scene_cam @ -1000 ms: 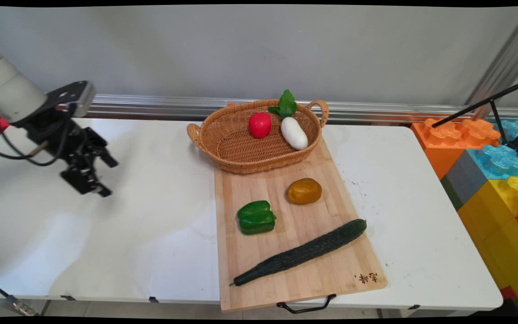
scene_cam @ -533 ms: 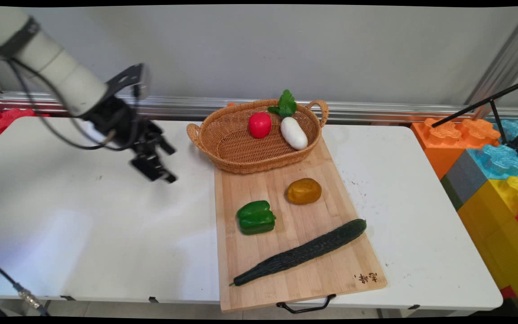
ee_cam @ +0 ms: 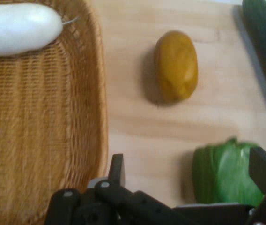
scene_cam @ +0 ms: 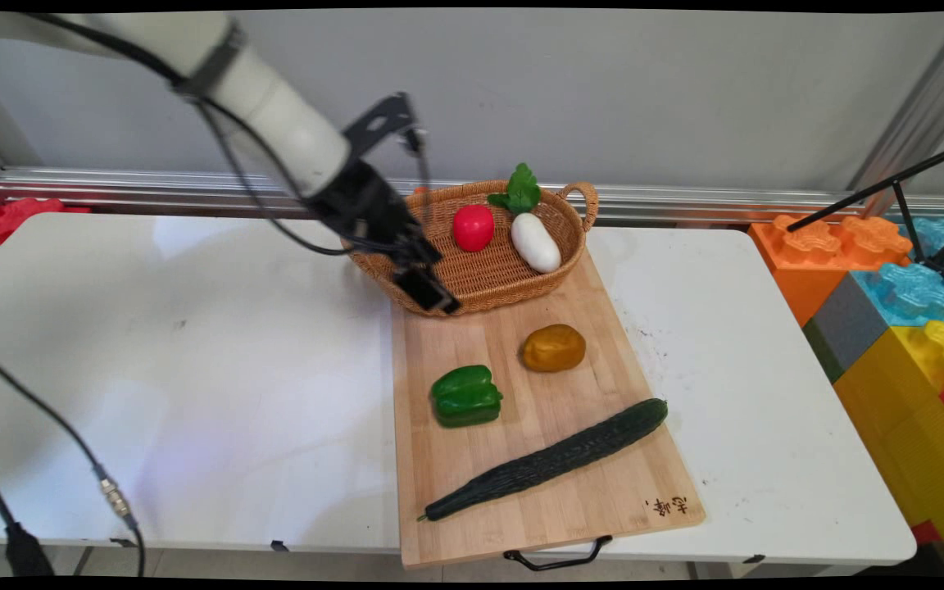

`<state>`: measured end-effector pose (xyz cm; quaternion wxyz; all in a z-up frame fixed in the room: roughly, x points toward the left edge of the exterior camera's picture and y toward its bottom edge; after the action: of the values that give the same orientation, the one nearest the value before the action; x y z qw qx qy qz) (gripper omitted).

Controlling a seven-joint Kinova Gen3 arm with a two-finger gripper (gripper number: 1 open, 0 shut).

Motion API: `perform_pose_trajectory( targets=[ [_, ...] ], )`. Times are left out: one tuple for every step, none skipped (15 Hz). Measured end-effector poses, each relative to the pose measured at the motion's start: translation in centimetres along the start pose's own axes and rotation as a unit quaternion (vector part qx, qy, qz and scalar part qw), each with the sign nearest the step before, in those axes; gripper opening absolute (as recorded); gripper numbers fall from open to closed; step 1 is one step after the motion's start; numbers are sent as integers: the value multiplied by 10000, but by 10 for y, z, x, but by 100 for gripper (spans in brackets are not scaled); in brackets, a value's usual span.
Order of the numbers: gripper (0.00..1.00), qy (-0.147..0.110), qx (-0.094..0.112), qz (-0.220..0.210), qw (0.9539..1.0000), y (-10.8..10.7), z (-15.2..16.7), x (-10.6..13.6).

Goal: Pick up the potato from the cutting board

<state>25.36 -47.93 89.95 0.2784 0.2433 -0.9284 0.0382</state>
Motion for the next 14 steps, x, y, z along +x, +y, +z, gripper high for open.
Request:
perform_pose_trajectory(
  targets=[
    [100,6,-17,-44,10000,2,10,9],
    [100,7,-46,-99,9999,4,21,18],
    [100,11,-75,-149,9999,6,33,25],
    [100,20,-94,-200,9998,8,45,31],
    [100,26,-110,-248,9996,9,56,35],
    [100,35,-144,-307,9994,11,68,39],
    [100,38,-162,-340,9993,12,77,41],
    [100,37,-184,-374,9991,13,91,43],
    [100,42,-181,-391,9991,14,97,44],
    [100,52,-171,-418,9990,14,107,45],
    [100,74,-149,-441,9989,15,118,46],
    [100,92,-125,-455,9988,15,127,46],
    [100,108,-93,-469,9988,14,137,46],
    [100,121,-67,-477,9988,13,145,46]
  ],
)
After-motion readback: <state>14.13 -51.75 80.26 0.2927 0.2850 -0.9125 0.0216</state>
